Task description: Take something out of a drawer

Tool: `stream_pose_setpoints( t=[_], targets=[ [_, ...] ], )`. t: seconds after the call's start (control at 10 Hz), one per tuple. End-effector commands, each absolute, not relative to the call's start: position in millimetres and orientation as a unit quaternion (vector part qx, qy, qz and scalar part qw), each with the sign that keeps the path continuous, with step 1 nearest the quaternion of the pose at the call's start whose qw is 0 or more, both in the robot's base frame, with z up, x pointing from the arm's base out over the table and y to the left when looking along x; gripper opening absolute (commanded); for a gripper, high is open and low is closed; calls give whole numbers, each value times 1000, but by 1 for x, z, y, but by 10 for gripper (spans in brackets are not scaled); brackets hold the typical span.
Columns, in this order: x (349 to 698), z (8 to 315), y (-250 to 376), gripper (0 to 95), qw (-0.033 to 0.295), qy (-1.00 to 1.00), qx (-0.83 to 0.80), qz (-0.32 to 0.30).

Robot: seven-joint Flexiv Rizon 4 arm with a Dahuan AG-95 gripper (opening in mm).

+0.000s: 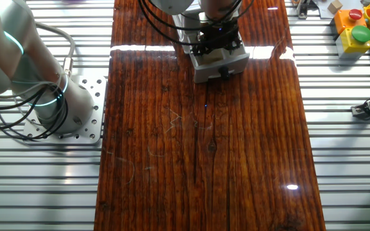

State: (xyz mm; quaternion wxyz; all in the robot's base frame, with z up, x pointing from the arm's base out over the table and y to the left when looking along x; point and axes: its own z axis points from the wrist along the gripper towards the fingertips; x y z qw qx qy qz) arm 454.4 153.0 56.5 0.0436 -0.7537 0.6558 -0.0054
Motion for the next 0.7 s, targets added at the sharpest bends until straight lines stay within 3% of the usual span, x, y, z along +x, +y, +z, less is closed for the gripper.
stream_pose_setpoints(
  t=[0.1, 0.7],
  targets=[
    [454, 60, 152, 0, 43, 669, -742, -2],
    [459, 107, 150, 0, 36, 683, -730, -3]
  ],
)
